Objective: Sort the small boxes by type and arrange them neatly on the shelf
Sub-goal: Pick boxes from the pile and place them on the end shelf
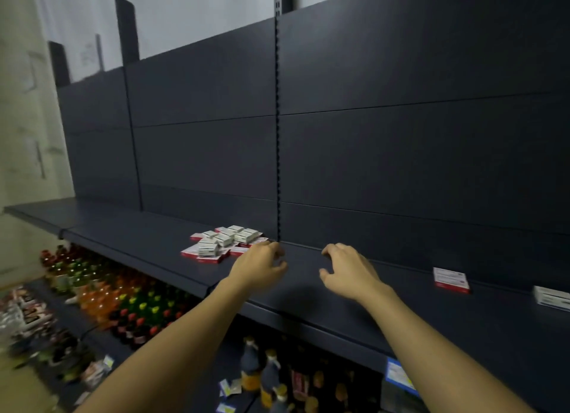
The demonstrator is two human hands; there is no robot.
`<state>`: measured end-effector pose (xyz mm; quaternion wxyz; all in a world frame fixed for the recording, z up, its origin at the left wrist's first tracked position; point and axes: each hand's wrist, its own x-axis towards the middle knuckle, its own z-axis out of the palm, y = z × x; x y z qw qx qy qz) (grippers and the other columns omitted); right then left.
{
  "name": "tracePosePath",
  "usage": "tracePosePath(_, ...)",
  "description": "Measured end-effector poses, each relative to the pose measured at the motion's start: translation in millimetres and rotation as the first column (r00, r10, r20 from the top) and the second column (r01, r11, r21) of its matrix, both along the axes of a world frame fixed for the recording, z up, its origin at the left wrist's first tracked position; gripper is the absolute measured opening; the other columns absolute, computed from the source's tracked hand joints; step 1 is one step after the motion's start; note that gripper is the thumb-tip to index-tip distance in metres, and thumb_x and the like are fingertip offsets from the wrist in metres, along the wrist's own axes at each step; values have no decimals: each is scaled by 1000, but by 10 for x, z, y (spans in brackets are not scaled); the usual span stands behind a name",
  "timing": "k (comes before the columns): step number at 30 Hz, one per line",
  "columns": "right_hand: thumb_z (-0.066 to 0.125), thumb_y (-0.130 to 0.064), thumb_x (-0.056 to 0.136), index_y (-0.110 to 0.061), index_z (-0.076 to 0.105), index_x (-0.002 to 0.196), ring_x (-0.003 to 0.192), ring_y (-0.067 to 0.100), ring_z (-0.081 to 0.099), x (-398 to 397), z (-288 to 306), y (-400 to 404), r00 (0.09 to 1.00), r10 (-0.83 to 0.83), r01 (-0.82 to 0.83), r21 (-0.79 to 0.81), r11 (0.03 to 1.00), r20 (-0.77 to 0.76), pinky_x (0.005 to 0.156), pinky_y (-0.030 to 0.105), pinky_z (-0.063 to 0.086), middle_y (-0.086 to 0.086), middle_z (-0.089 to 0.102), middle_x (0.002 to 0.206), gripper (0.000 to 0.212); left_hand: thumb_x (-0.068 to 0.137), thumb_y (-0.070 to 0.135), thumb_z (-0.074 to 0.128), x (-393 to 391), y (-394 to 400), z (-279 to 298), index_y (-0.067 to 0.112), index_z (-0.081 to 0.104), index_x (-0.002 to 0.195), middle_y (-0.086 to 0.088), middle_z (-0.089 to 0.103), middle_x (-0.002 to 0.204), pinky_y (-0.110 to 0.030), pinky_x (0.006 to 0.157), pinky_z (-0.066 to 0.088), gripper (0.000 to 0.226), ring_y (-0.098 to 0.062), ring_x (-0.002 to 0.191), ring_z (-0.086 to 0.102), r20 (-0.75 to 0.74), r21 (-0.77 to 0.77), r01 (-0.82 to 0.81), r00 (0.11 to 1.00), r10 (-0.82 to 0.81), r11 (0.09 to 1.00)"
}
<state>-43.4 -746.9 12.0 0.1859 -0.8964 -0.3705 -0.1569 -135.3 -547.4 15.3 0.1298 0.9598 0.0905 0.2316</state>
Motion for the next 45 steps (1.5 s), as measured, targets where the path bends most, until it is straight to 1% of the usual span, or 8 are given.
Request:
tracePosePath(10, 57, -36, 93, -20, 51, 135, 122, 21, 52, -225, -60, 987, 1000, 5, -3, 71, 997, -29, 100, 37, 47, -1, 55, 133, 45, 90, 31, 58, -10, 727, -164, 15, 63, 125, -3, 62, 120, -34, 87, 50, 38, -21, 106, 59, 72, -16, 38, 997, -37, 999)
tracePosePath(15, 57, -37, 92, -18, 52, 134, 121, 23, 52, 58, -76, 1493, 1000, 15, -15, 12, 1000, -3, 99, 39, 47, 1, 56, 131, 46, 88, 28, 59, 198, 1156, -219, 15, 62, 123, -2, 61, 117, -34, 89, 51, 38, -18, 103, 57, 39, -16, 118, 992, -117, 993)
tracePosePath(22, 55, -31, 90, -17, 55, 127, 116, 24, 54, 623, -30, 2237, 1000, 14, -14, -8, 1000, 0, 97, 38, 47, 1, 58, 125, 39, 81, 32, 53, 682, 1964, -150, 16, 66, 112, 2, 63, 109, -39, 86, 52, 37, -19, 98, 59, 3, 7, 73, 997, -73, 997)
tracePosePath(27, 56, -28, 87, -18, 56, 126, 118, 25, 54, 927, -9, 2621, 999, 23, -24, -31, 999, -24, 96, 37, 48, 1, 58, 125, 40, 89, 19, 61, 960, 2505, -127, 17, 69, 113, 4, 62, 106, -31, 85, 51, 25, -16, 96, 60, 21, -17, 51, 999, -50, 999)
tracePosePath(31, 56, -26, 87, -18, 57, 122, 116, 24, 54, 1123, -64, 2834, 999, 12, -15, -68, 998, -41, 93, 35, 47, 1, 58, 122, 37, 85, 11, 55, 1080, 2984, -159, 17, 70, 112, 2, 64, 109, -30, 85, 52, 31, -15, 95, 61, -15, -29, 20, 1000, -20, 999)
tracePosePath(35, 56, -27, 86, -19, 59, 119, 113, 23, 56, 1290, -153, 3038, 999, -9, 6, -52, 999, -53, 89, 36, 50, -1, 59, 119, 35, 86, 13, 58, 1211, 3390, -219, 17, 71, 111, 2, 66, 109, -26, 80, 49, 29, -12, 93, 61, -26, -44, -1, 1000, 0, 999)
tracePosePath(40, 55, -28, 88, -18, 60, 116, 109, 23, 58, 1362, -311, 3286, 995, -58, 54, -55, 997, -79, 87, 38, 52, 0, 60, 115, 30, 90, 29, 66, 1364, 3730, -384, 18, 70, 107, 6, 64, 101, -24, 75, 43, 20, -11, 90, 58, 1, -65, 32, 999, -32, 997)
tracePosePath(45, 56, -24, 86, -19, 59, 118, 110, 22, 57, 1343, -331, 3506, 981, -161, 156, -48, 987, -106, 89, 38, 52, -1, 58, 118, 33, 89, 14, 61, 1523, 4147, -423, 19, 71, 108, 7, 63, 101, -18, 74, 42, 22, -11, 93, 61, -6, -38, 111, 994, -111, 993)
